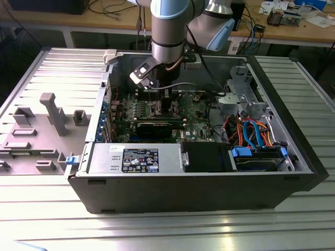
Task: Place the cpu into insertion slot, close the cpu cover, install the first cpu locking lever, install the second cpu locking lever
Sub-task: 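Place the cpu into insertion slot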
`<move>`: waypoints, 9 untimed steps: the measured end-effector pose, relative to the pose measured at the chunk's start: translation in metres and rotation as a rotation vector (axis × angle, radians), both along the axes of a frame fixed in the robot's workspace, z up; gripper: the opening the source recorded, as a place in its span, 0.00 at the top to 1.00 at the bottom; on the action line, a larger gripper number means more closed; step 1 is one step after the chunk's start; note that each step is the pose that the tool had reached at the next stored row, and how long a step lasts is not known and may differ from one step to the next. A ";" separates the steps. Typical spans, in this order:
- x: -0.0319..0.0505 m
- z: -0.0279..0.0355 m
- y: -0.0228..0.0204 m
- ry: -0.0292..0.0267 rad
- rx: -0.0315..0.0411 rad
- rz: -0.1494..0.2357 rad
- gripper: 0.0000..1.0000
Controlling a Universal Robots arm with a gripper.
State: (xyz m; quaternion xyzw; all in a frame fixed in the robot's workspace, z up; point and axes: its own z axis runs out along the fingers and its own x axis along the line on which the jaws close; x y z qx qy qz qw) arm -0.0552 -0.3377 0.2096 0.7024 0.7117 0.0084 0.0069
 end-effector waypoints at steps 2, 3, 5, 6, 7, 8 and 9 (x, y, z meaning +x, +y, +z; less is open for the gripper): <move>-0.0001 -0.0016 0.0001 0.0000 0.0000 -0.002 0.45; -0.0001 -0.0024 0.0002 0.0000 0.0000 -0.003 0.45; -0.0001 -0.0041 0.0002 0.0000 0.0000 -0.005 0.45; -0.0002 -0.0047 0.0003 0.0000 0.0000 -0.006 0.45; -0.0002 -0.0061 0.0003 0.0000 0.0000 -0.008 0.45; -0.0002 -0.0067 0.0003 0.0001 -0.0001 -0.010 0.45; -0.0003 -0.0070 0.0003 0.0000 -0.0001 -0.010 0.45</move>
